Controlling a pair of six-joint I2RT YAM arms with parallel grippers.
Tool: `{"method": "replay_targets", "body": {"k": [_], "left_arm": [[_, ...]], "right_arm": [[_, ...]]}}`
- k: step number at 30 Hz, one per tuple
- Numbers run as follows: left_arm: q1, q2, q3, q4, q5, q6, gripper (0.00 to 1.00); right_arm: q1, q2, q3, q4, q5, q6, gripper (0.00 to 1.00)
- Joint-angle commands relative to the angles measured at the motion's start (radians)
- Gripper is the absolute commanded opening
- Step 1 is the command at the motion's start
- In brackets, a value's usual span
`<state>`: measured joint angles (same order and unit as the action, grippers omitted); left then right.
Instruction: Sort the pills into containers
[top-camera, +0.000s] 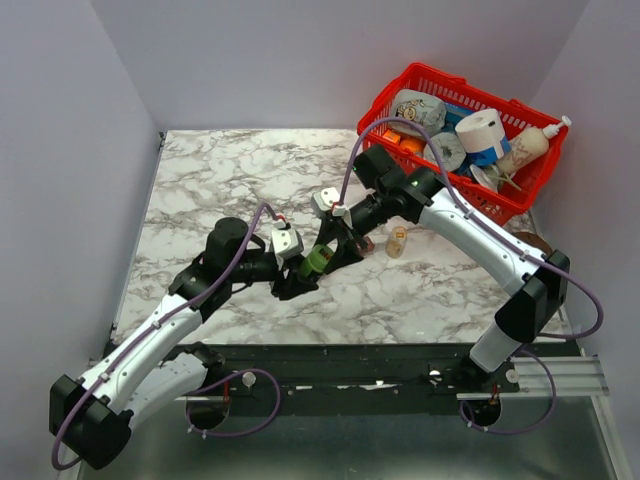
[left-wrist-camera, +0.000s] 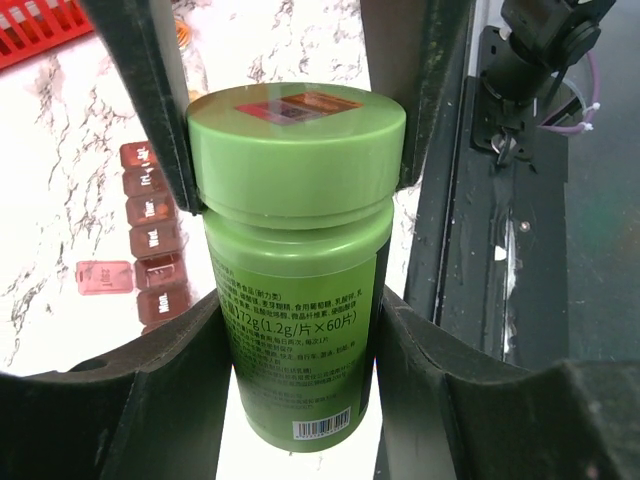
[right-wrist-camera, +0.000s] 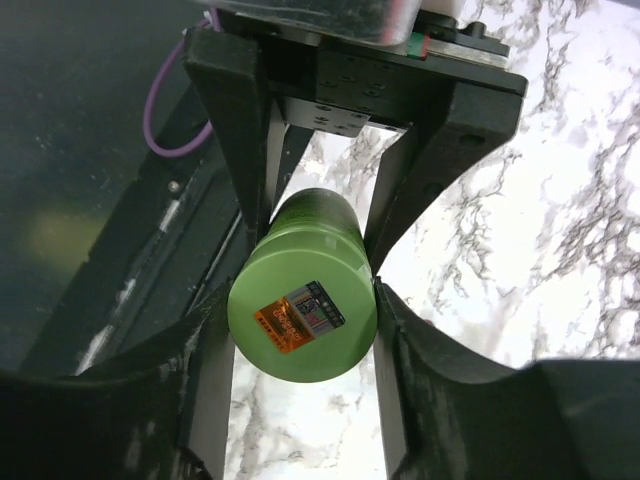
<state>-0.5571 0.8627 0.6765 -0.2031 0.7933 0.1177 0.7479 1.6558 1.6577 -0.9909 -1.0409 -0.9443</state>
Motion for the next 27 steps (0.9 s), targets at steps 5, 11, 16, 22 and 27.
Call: {"method": "replay_targets", "body": {"k": [5,11,16,22,27], "left_arm": [[-0.004,-0.042,-0.009,0.039,0.007,0.010,0.00],[-0.004,-0.056,-0.022,0.045,0.000,0.014,0.00],[-0.003,-0.042,-0.022,0.045,0.009,0.017,0.00],[-0.004,-0.028,-0.014,0.048,0.030,0.020,0.00],[-0.003,0.012,0.003,0.036,0.127,0.017,0.00]], "right_arm": [[-0.007,-0.033,0.036,0.063,-0.039,0.127,0.41],[-0.021,-0.065,0.039,0.063,-0.051,0.141,0.40],[-0.036,-0.086,0.031,0.064,-0.067,0.148,0.40],[-0.036,-0.076,0.017,0.038,-0.039,0.113,0.41],[-0.036,-0.048,0.039,-0.140,0.010,-0.168,0.44]]}}
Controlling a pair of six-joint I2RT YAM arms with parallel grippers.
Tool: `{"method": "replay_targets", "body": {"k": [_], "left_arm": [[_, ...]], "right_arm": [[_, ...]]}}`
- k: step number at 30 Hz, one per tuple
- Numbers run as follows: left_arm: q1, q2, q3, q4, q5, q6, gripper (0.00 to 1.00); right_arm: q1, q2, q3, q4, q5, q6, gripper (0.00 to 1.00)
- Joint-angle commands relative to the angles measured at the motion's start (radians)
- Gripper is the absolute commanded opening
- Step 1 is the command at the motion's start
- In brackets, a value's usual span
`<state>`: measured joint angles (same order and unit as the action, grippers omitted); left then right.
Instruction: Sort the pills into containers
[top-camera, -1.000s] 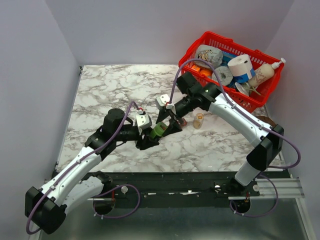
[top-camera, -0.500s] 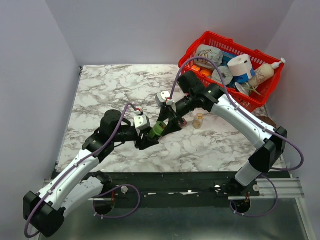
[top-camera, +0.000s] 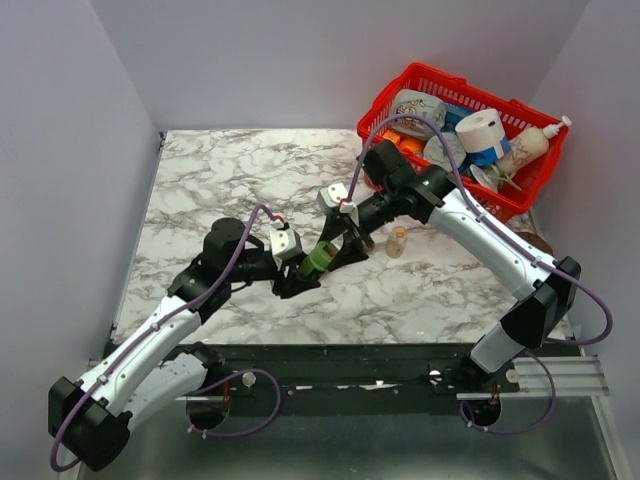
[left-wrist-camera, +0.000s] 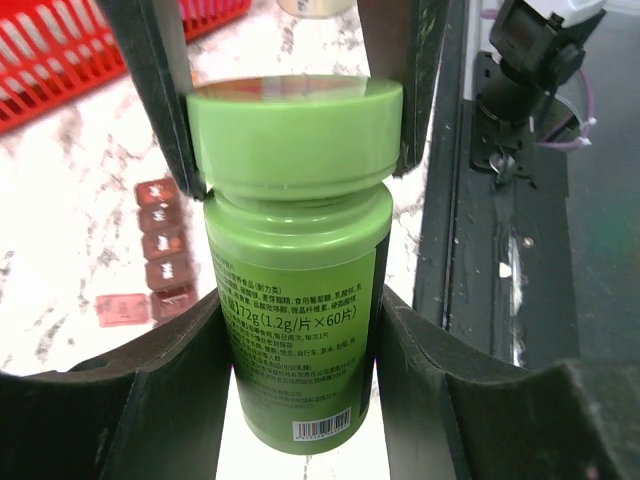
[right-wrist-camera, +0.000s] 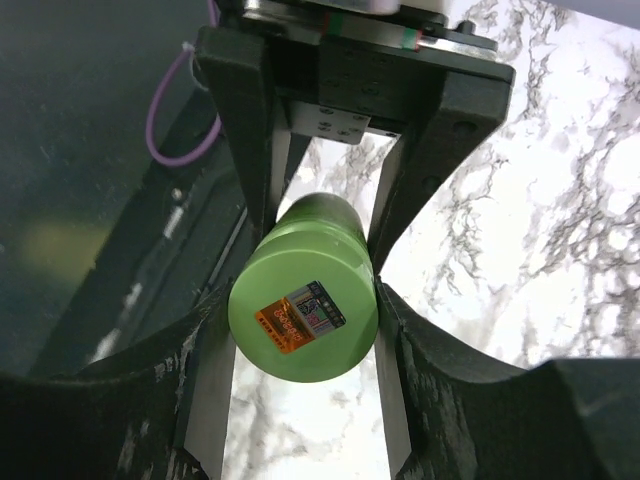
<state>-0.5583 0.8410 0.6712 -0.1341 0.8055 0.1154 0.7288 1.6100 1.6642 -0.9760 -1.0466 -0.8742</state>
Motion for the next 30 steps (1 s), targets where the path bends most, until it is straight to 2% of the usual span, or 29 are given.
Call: {"method": "replay_targets", "body": {"k": [1,2,3,4,7,10,12,17,18,20,23,24,25,28,30], "left_arm": [[-0.002,0.044,0.019,-0.036,0.132,0.020,0.00],[-0.002,0.067,0.025,-0.044,0.153,0.020,0.00],[-0.003,0.081,0.030,-0.050,0.185,0.024,0.00],[-0.003,0.095,0.047,-0.059,0.202,0.026,0.00],[-0.002,0.151,0.092,-0.113,0.238,0.064,0.00],[-0.002,0.194,0.131,-0.176,0.225,0.110,0.00],[0.000,0.201,0.136,-0.193,0.204,0.122,0.00],[0.001,0.185,0.099,-0.232,0.086,0.176,0.00],[0.001,0.179,0.090,-0.231,0.057,0.181,0.00],[0.000,0.150,0.048,-0.220,0.008,0.196,0.00],[0.001,0.106,0.004,-0.161,-0.061,0.201,0.00],[0.000,0.098,-0.004,-0.141,-0.081,0.205,0.00],[0.001,0.095,-0.013,-0.134,-0.098,0.211,0.00],[0.000,0.102,-0.013,-0.113,-0.143,0.221,0.00],[0.000,0.107,-0.013,-0.087,-0.158,0.216,0.00]], "right_arm": [[-0.017,0.001,0.037,-0.183,0.017,-0.288,0.45],[-0.017,0.002,0.039,-0.214,0.025,-0.343,0.47],[-0.017,0.016,0.045,-0.304,0.030,-0.494,0.48],[-0.017,0.022,0.067,-0.343,0.036,-0.555,0.50],[-0.017,0.069,0.148,-0.434,0.054,-0.648,0.48],[-0.017,0.096,0.207,-0.441,0.079,-0.597,0.45],[-0.019,0.090,0.218,-0.388,0.100,-0.504,0.43],[-0.068,-0.004,0.120,-0.239,0.177,-0.287,0.42],[-0.080,-0.024,0.042,-0.149,0.198,-0.163,0.43],[-0.124,-0.068,-0.038,-0.087,0.269,-0.082,0.43],[-0.183,-0.154,-0.263,-0.008,0.324,-0.033,0.45],[-0.186,-0.180,-0.329,0.067,0.361,-0.023,0.45],[-0.187,-0.227,-0.478,0.113,0.450,-0.022,0.47],[-0.187,-0.272,-0.701,0.282,0.586,-0.005,0.50],[-0.187,-0.259,-0.774,0.377,0.635,0.013,0.51]]}}
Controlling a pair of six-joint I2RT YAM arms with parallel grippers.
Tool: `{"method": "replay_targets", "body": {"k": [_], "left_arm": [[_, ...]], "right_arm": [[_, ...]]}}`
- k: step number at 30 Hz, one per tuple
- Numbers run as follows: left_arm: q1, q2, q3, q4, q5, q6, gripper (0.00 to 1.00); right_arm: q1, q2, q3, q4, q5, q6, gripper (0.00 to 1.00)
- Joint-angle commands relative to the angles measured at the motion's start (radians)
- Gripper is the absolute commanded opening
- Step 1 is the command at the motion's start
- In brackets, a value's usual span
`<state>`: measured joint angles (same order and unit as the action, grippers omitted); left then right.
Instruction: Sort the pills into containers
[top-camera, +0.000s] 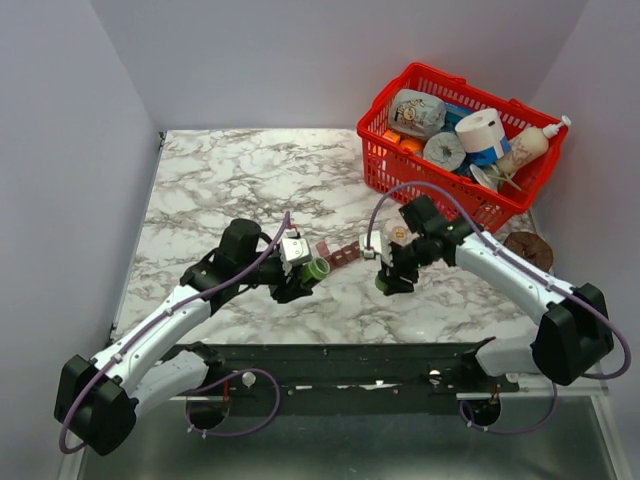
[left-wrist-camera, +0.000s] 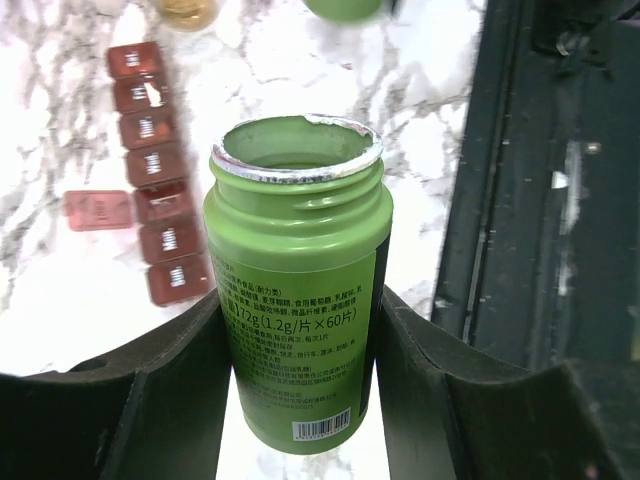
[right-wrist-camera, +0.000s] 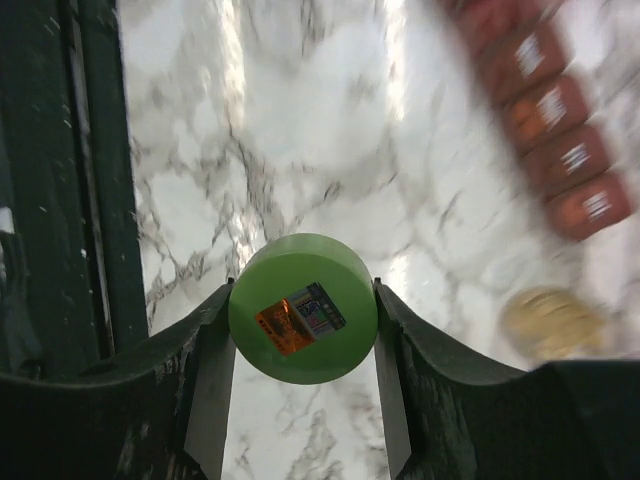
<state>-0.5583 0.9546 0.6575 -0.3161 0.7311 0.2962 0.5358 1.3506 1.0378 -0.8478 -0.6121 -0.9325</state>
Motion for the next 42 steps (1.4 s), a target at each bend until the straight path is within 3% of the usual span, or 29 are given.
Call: {"method": "replay_targets", "body": {"k": [1,8,12,18,19,27,35,36,38,40,42], "left_arm": [[0.000,-0.010,-0.007,0.113,-0.091,0.028,0.00],[0.001,-0.112,-0.085,0.380,-0.076,-0.139,0.00],[0.003,-0.154,-0.136,0.598,-0.085,-0.291,0.00],[0.043,-0.136,-0.134,0.774,-0.050,-0.514,0.00],[0.050,-0.134,-0.136,0.810,-0.027,-0.547,0.00],[0.130,-0.105,-0.107,1.463,-0.077,-0.998,0.00],[0.147,0.041,-0.084,2.012,-0.379,-1.500,0.00],[0.149,0.049,-0.076,2.008,-0.392,-1.581,0.00],[0.149,0.053,-0.020,1.991,-0.319,-1.580,0.00],[0.159,0.026,0.020,1.747,-0.234,-1.504,0.00],[0.176,0.004,0.021,1.677,-0.263,-1.540,0.00]], "right_arm": [[0.004,0.016,-0.172,0.272,0.233,0.075,0.52],[0.003,0.151,-0.205,0.352,0.336,0.121,0.54],[0.003,0.199,-0.208,0.368,0.382,0.141,0.63],[-0.011,0.180,-0.209,0.349,0.367,0.150,0.90],[-0.019,0.133,-0.205,0.340,0.329,0.152,0.99],[-0.062,-0.133,-0.121,0.279,0.106,0.205,1.00],[-0.155,-0.134,-0.127,0.279,0.012,0.225,1.00],[-0.158,-0.137,-0.127,0.285,0.009,0.231,1.00],[-0.166,-0.142,-0.128,0.286,-0.003,0.238,1.00],[-0.172,-0.139,-0.127,0.289,-0.005,0.245,1.00],[-0.175,-0.128,-0.127,0.291,0.002,0.250,1.00]]}}
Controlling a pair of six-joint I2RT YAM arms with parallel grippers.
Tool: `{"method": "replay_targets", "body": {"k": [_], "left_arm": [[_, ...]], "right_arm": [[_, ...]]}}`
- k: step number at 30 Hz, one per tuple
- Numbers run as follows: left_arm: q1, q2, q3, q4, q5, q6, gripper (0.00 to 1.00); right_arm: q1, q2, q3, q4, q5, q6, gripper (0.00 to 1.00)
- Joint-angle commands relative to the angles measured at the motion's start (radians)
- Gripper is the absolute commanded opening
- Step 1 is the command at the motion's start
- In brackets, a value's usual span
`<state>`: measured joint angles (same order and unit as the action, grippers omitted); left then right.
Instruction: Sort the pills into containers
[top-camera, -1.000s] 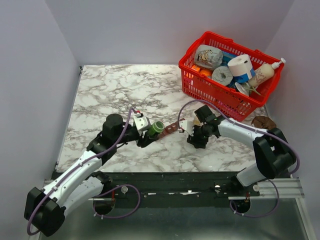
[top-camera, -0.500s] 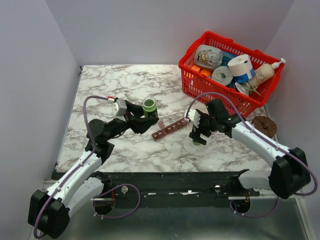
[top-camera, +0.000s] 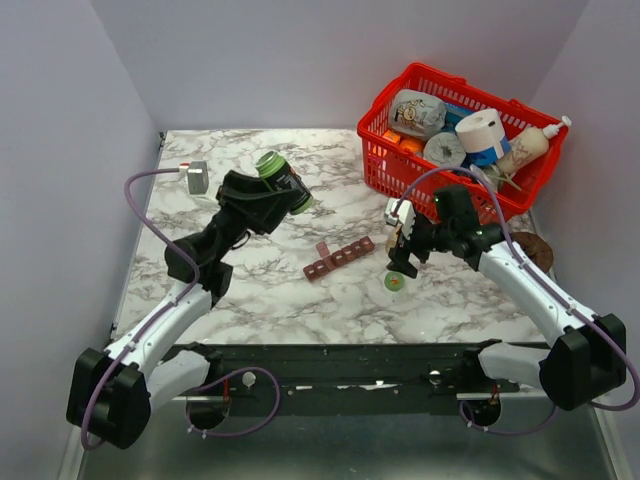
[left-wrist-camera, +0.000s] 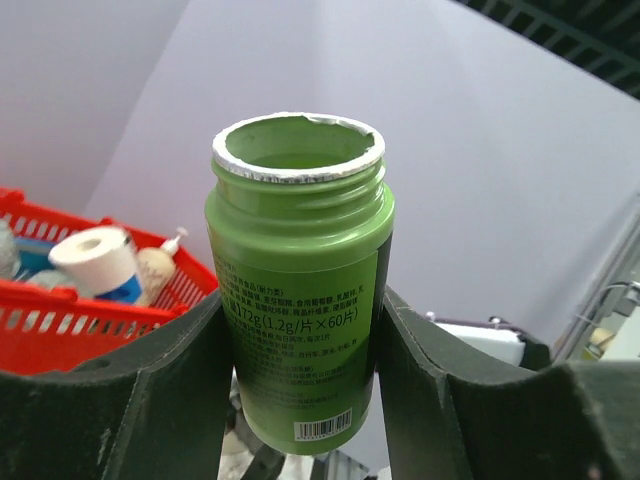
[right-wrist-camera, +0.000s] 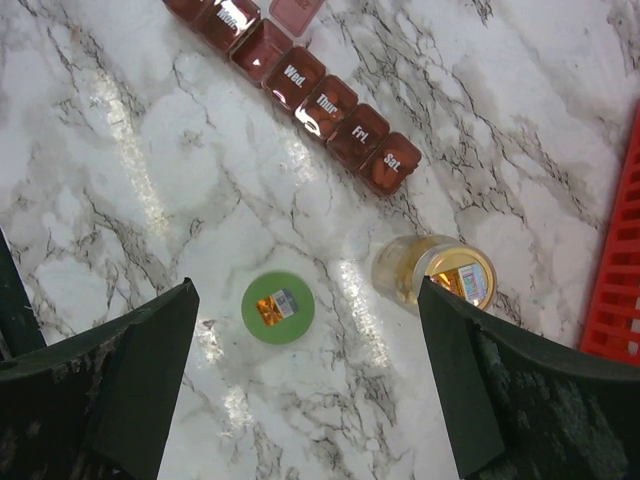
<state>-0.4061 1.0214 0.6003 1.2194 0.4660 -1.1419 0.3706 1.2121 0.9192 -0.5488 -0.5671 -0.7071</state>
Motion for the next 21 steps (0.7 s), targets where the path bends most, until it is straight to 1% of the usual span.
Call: {"method": "replay_targets", "body": {"k": [1,2,3,4,5,6,7,8,9,10,11,12,14,15,16,18,19,21], "left_arm": [[0.059,-0.052,0.075,0.179,-0.027,-0.252,0.00],[0.070,-0.006,0.084,0.249,-0.026,-0.318,0.00],[0.076,0.021,0.108,0.391,-0.009,-0.385,0.00],[0.078,0.054,0.142,0.437,0.025,-0.466,0.00],[0.079,0.112,0.259,0.472,0.206,-0.481,0.00],[0.079,0.129,0.324,0.439,0.309,-0.461,0.00],[0.079,0.134,0.370,0.374,0.429,-0.411,0.00],[0.084,0.102,0.421,0.241,0.576,-0.129,0.00],[0.090,0.070,0.446,-0.291,0.597,0.089,0.00],[0.093,0.034,0.491,-0.679,0.556,0.442,0.00],[0.061,0.017,0.650,-1.085,0.443,0.974,0.00],[0.053,0.031,0.700,-1.441,0.287,1.083,0.00],[0.049,0.083,0.821,-1.662,0.130,1.235,0.00],[0.032,0.095,0.841,-1.802,0.018,1.339,0.00],[0.026,0.100,0.845,-1.840,-0.030,1.370,0.00],[0.001,0.074,0.785,-1.854,-0.101,1.426,0.00],[-0.014,0.062,0.756,-1.853,-0.200,1.465,0.00],[-0.034,0.036,0.687,-1.865,-0.280,1.504,0.00]], "right_arm": [[-0.010,0.013,-0.008,-0.008,-0.040,0.027,1.00],[-0.012,0.014,-0.013,-0.007,-0.037,0.026,1.00],[-0.012,0.015,-0.016,-0.004,-0.037,0.029,1.00],[-0.012,0.015,-0.017,-0.002,-0.037,0.031,1.00],[-0.013,0.017,-0.016,0.000,-0.040,0.031,1.00],[-0.013,0.023,-0.013,0.000,-0.042,0.032,1.00],[-0.013,0.024,-0.010,-0.002,-0.043,0.034,1.00],[-0.013,0.024,-0.008,-0.002,-0.050,0.035,1.00],[-0.013,0.020,-0.008,-0.003,-0.050,0.037,1.00],[-0.013,0.015,-0.008,-0.003,-0.048,0.035,1.00],[-0.013,0.009,-0.011,-0.003,-0.042,0.034,1.00],[-0.015,0.004,-0.016,0.000,-0.039,0.031,1.00],[-0.018,-0.006,-0.026,0.003,-0.034,0.031,1.00],[-0.019,-0.006,-0.028,0.004,-0.033,0.029,1.00],[-0.019,-0.003,-0.028,0.004,-0.030,0.029,1.00],[-0.021,0.003,-0.019,0.004,-0.027,0.029,1.00],[-0.019,0.004,-0.017,0.006,-0.025,0.031,1.00],[-0.021,0.007,-0.014,0.006,-0.024,0.032,1.00]]}}
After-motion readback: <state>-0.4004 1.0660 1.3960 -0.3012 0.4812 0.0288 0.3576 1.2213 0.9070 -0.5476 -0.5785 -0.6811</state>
